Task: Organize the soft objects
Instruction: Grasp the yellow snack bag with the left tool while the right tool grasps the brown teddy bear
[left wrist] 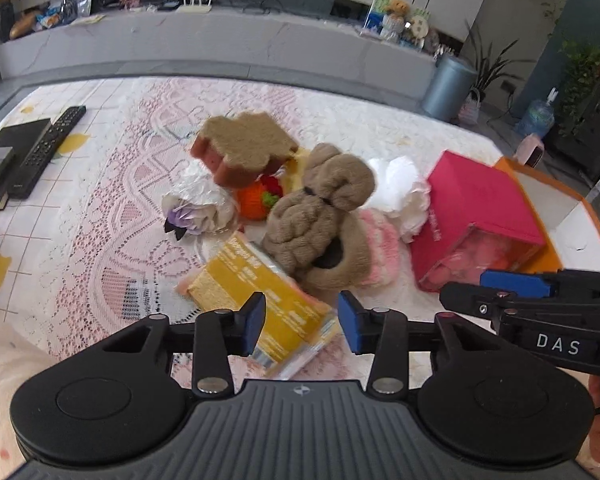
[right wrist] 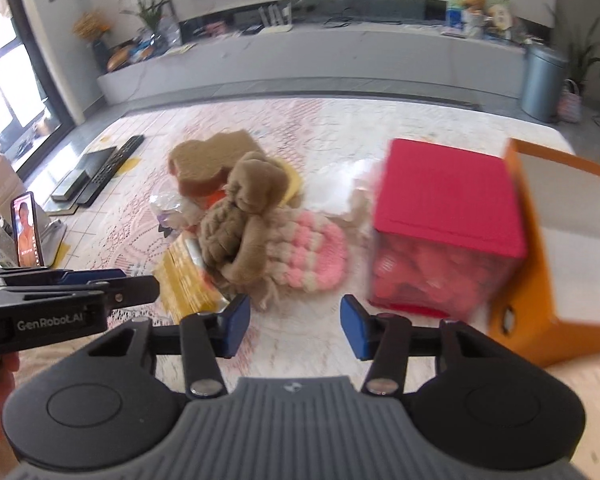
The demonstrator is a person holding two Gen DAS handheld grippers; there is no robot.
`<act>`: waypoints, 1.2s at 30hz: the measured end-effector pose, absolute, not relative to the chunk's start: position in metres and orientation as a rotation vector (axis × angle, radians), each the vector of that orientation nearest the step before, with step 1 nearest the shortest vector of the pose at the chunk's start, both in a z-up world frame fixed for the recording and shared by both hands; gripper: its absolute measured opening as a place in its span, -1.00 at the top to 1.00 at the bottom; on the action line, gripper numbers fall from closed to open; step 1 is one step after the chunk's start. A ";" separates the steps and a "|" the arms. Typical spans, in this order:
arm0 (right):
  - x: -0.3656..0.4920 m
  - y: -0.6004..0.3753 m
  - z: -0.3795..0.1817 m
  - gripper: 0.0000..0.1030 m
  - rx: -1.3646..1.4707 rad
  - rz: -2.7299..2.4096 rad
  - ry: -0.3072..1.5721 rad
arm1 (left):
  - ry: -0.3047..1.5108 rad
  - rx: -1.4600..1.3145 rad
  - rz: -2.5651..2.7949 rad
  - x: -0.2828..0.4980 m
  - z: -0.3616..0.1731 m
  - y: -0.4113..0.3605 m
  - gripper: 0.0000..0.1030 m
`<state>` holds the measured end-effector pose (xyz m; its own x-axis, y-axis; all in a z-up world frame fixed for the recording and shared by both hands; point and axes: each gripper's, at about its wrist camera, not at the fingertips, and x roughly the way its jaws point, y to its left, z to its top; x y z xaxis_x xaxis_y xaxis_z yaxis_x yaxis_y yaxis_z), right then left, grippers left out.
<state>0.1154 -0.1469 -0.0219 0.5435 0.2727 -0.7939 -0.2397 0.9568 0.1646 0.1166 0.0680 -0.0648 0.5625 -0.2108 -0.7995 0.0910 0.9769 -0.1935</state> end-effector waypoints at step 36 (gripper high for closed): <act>0.171 -0.102 -0.081 0.86 -0.045 0.345 0.991 | 1.213 -0.344 0.061 0.188 -0.152 0.080 -0.96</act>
